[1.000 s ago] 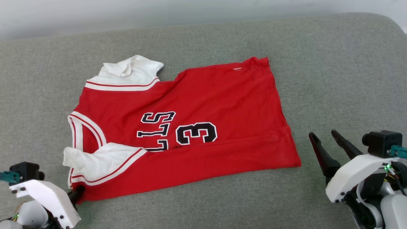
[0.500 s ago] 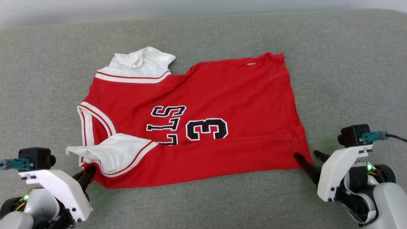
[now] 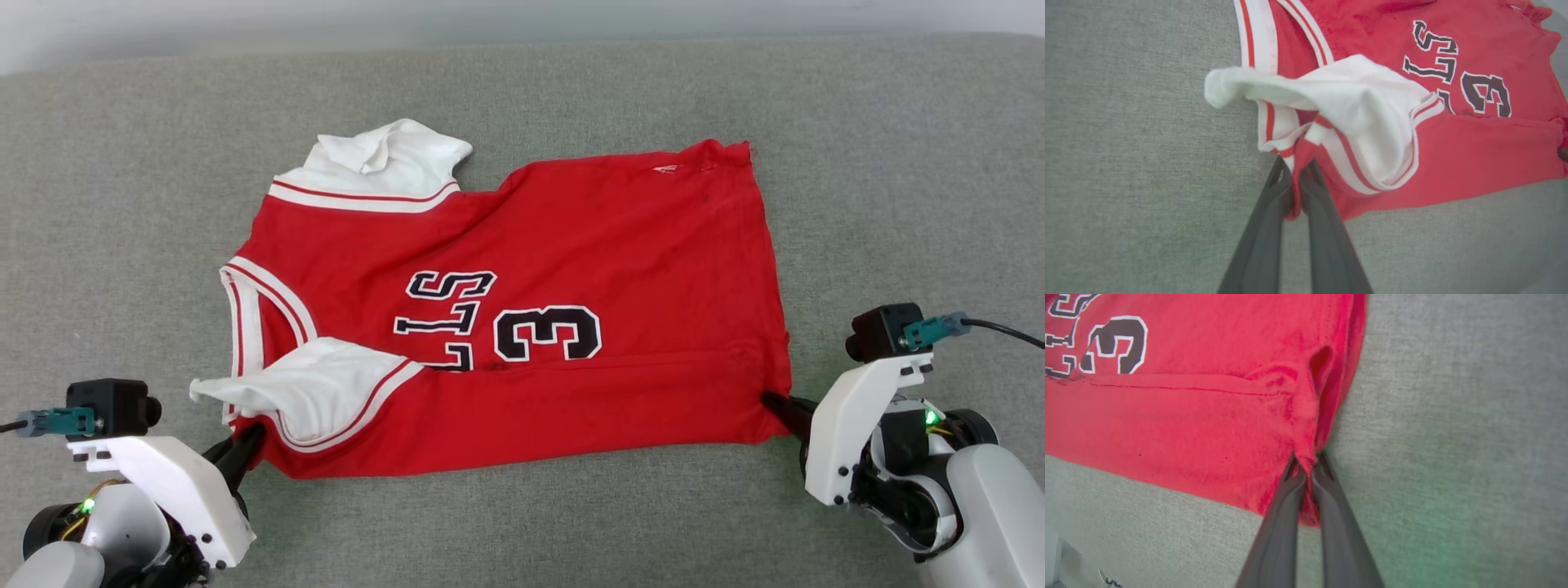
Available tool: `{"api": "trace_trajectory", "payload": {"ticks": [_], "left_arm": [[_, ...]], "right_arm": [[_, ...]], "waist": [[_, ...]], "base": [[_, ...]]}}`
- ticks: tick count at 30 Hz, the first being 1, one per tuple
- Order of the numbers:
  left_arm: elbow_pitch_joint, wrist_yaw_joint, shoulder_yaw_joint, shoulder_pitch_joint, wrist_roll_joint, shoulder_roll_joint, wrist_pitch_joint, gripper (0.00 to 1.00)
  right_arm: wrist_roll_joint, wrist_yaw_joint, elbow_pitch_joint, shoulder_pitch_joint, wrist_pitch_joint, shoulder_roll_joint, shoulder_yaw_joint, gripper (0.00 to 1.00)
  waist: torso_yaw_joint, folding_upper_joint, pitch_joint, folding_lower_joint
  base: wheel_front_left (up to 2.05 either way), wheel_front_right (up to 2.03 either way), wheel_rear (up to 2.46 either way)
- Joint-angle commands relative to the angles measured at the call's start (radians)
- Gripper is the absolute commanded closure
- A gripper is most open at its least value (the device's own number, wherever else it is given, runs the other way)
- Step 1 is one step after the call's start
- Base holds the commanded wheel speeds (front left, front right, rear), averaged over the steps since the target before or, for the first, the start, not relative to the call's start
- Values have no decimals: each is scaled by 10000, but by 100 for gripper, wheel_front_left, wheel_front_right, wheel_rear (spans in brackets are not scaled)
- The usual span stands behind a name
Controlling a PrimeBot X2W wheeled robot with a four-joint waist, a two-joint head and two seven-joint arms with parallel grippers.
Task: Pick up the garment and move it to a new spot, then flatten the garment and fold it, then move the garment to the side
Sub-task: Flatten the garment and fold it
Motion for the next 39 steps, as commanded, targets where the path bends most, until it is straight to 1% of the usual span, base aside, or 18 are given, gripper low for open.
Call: {"api": "trace_trajectory", "payload": {"ticks": [1,8,14,20,22,26,27,28,29,33,36,39], "left_arm": [[-14,-26,-32,22,-24,-31,3,100],[-217,-51,-95,245,20,-45,-115,100],[-296,150,-157,762,8,-3,-102,100],[-295,338,-158,1354,-192,-32,-88,100],[-326,417,-136,1550,-294,-39,-30,100],[-188,426,-275,1812,-471,-127,154,100],[-61,451,-335,1858,-588,-221,247,98],[29,371,-451,1896,-680,-316,364,44],[140,308,-436,1833,-718,-432,281,0],[745,144,-388,1550,-689,-663,-65,0],[980,14,-271,1464,-608,-742,-400,0],[1068,10,-49,1259,-402,-672,-849,0]], "right_arm": [[62,24,-31,274,-7,-55,131,100],[75,11,-677,644,-117,-303,-6,100],[61,11,-1140,1365,92,-379,-222,100],[103,11,-1436,2267,382,-240,-625,100],[0,11,-1503,2491,445,-250,-757,100],[-131,11,-1495,2811,470,-169,-799,100],[-163,11,-1453,2855,409,-128,-808,65],[-186,11,-1390,2898,335,-81,-826,0],[-247,11,-1306,2945,265,-73,-795,0],[-505,11,-1299,2895,-540,-15,-652,0],[-857,11,-1500,2844,-1650,21,-733,0],[-1204,11,-1740,2771,-2696,287,-857,0]], "waist": [[-15,-1,-231,0],[-39,-1,-881,0],[-84,-1,-1612,0],[-140,-1,-2131,0],[-150,-1,-2195,0],[-186,-1,-2196,0],[-191,-1,-2175,0],[-199,-1,-2154,0],[-205,-1,-2130,0],[-251,-1,-2070,0],[-318,-1,-2172,0],[-422,-1,-2316,0]], "base": [[0,0,0],[0,0,0],[0,0,0],[0,0,0],[0,0,0],[0,0,0],[0,0,0],[0,0,0],[0,0,0],[0,0,0],[0,0,0],[0,0,0]]}}
